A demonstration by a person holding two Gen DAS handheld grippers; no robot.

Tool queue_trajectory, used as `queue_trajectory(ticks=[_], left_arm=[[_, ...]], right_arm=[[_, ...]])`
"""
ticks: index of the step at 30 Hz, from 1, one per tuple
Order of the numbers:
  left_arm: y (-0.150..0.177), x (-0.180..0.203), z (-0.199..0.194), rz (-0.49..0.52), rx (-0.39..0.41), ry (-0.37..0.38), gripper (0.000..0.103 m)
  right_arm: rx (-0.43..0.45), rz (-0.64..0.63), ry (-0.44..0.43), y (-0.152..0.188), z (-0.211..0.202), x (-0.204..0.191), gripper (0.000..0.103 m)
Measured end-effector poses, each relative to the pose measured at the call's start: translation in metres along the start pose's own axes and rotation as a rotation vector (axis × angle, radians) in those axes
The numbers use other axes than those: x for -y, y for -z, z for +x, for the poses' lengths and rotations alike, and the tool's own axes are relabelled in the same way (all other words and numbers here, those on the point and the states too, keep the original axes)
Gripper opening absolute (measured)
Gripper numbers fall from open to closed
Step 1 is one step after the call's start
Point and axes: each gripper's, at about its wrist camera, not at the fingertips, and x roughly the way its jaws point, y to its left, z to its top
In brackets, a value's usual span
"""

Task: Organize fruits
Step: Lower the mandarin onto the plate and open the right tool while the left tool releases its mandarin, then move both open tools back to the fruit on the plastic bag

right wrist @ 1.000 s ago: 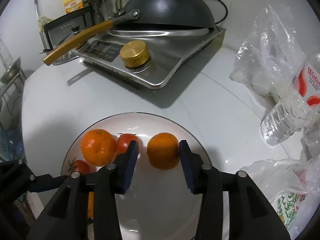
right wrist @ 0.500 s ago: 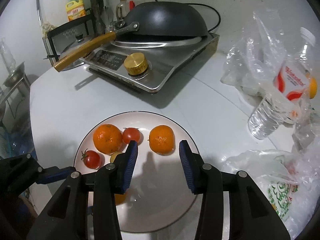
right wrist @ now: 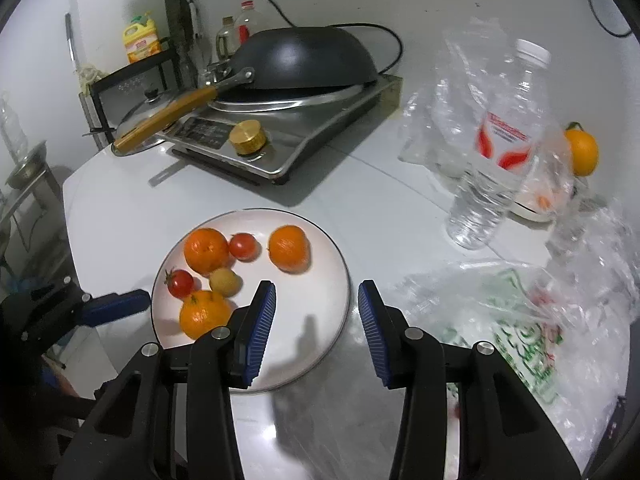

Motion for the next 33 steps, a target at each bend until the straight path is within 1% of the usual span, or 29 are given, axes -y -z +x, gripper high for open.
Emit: queue_trajectory(ticks=[1,4,9,10,11,14,29,33], left_arm=[[-0.002,0.002,-0.001,-0.006,0.011,0.004,0.072],[-0.007,0.011,-0.007,-0.010,0.033,0.013,0.072],[-0.012,0.022,-0.009,0.003,0.033,0.008,0.072],[-0.012,0.024,-0.009,0.008,0.033,0.010,0.072],[-0.013,0.027,-0.010,0.016,0.032,0.012,0.072],[-0.015,0.036,-0.011,0.029,0.038,0.017,0.072],[-0.031,0.088,-0.008,0.057,0.064,0.034,0.072],[-0.035,0.107,-0.006,0.092,0.068,0.038,0.072]], right_arm=[[0.004,0.000,0.004,0.002,-0.003,0.002,0.045],[0.018,0.006,0.016,0.008,-0.014,0.008,0.045],[0.048,0.019,0.040,0.020,-0.034,0.021,0.046],[0.056,0.018,0.047,0.022,-0.037,0.023,0.048],[0.064,0.016,0.054,0.024,-0.040,0.025,0.053],[0.085,0.017,0.071,0.031,-0.050,0.031,0.056],[0.118,0.093,0.098,0.072,-0.088,0.083,0.056],[0.122,0.117,0.091,0.085,-0.093,0.101,0.056]])
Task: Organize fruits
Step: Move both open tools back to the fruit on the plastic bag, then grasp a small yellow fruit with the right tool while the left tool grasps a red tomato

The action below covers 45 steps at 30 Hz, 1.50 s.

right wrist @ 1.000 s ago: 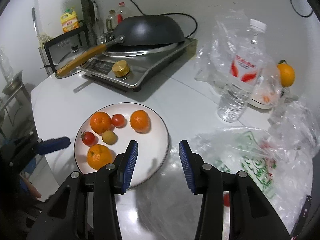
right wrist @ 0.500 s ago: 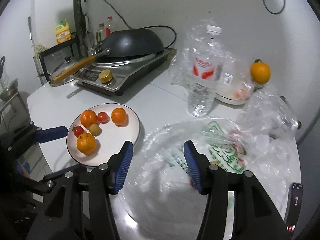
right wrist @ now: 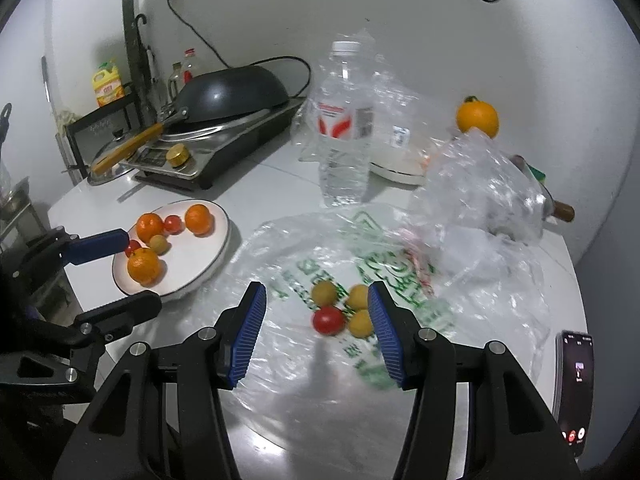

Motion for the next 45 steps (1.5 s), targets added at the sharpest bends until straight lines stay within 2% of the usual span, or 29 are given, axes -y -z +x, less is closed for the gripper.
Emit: queue_trajectory(ticks=[6,9,22,24,31,45], left_arm=[[-0.005,0.024,0.018,0.033,-0.026,0.020,0.072],[-0.008,0.033,0.025,0.040,-0.031,0.029,0.072],[-0.013,0.063,0.064,0.082,-0.097,0.036,0.071],[-0.014,0.065,0.072,0.079,-0.108,0.035,0.071],[-0.015,0.066,0.097,0.060,-0.155,0.041,0.056],[-0.011,0.058,0.123,0.021,-0.204,0.050,0.050]], right_arm=[[-0.003,-0.001,-0.010,0.012,-0.002,0.019,0.055],[-0.007,0.008,-0.014,0.016,0.000,0.030,0.048],[-0.033,0.028,-0.057,0.026,0.019,0.062,0.033],[-0.042,0.026,-0.067,0.026,0.023,0.065,0.033],[-0.078,0.001,-0.097,0.023,0.041,0.069,0.033],[-0.182,-0.021,-0.173,0.023,0.085,0.066,0.033]])
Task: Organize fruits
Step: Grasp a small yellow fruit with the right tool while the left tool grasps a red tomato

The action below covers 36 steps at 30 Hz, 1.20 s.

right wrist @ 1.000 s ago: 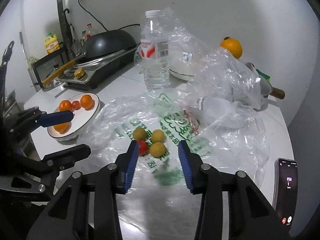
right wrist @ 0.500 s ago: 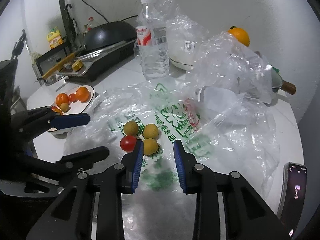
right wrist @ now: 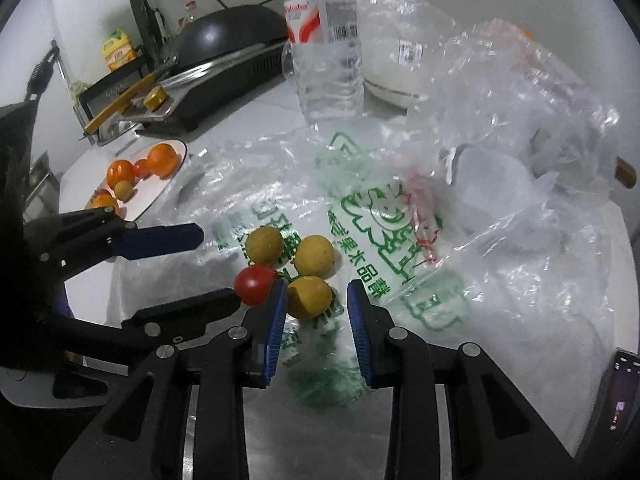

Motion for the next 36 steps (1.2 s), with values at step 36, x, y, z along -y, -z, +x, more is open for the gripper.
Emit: queue_trajectory(ticks=[36], left_arm=[[-0.005,0.023,0.012,0.091,-0.037,0.081,0.026]], right_arm=[[0.032,0.049,0.019,0.007,-0.018,0.010,0.027]])
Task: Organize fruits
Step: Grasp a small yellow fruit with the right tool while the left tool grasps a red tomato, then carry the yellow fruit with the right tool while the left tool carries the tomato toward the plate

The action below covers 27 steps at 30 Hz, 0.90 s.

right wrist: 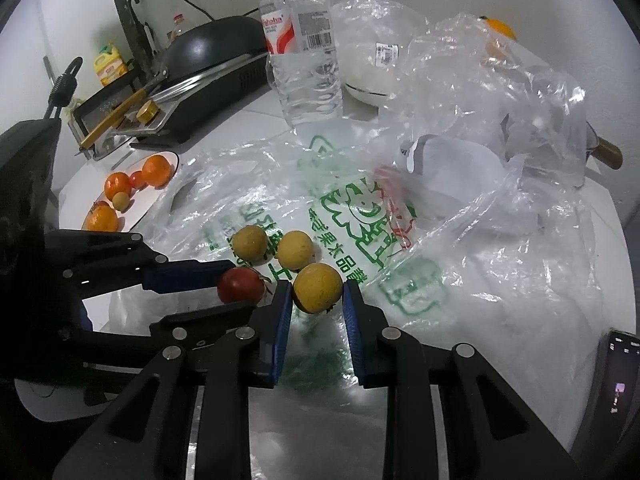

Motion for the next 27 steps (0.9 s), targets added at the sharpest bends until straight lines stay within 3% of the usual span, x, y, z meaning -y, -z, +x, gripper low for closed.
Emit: queue_trajectory(ticks=[27], left_arm=[[0.026,-0.025,-0.084,-0.014,0.144,-0.018,0.026]], right_arm=[[0.065,-0.048,0.066,-0.004,-0.039,-0.064,0.027]])
